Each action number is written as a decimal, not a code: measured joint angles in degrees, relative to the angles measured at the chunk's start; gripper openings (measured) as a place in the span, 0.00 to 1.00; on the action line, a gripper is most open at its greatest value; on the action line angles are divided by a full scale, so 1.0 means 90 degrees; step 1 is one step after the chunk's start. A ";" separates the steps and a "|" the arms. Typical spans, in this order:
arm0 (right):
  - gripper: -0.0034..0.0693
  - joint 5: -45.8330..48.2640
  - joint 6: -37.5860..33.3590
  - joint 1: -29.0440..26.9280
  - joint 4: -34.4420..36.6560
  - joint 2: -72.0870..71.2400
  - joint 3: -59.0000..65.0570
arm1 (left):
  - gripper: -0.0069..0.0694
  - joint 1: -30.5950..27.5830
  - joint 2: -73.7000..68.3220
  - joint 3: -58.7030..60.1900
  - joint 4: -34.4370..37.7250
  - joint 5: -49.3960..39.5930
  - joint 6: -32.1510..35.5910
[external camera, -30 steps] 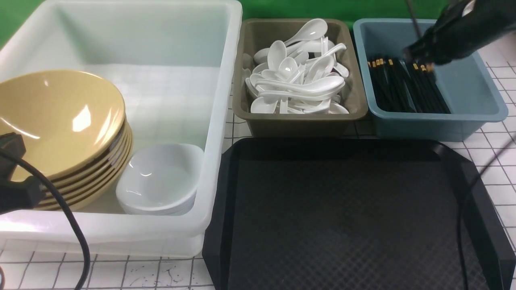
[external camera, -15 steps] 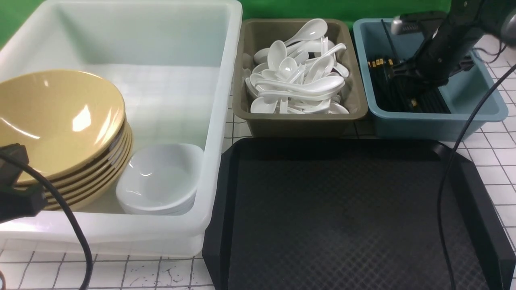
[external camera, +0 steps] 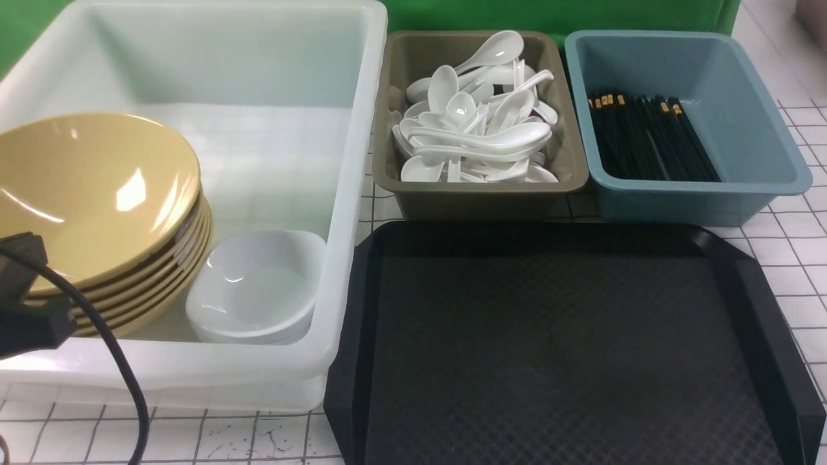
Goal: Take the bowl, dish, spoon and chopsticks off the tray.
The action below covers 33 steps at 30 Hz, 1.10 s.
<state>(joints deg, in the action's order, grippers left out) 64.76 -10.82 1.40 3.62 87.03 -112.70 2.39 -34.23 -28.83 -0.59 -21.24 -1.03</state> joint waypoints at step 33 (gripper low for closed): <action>0.10 -0.7300 0.0430 -0.0065 0.0282 -0.9742 1.2630 | 0.08 0.0000 0.0000 0.0000 0.0012 -0.0241 0.0000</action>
<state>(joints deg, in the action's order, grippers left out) -0.94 -6.96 0.81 6.16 -0.65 0.96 2.39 -34.23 -28.83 -0.49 -23.40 -1.03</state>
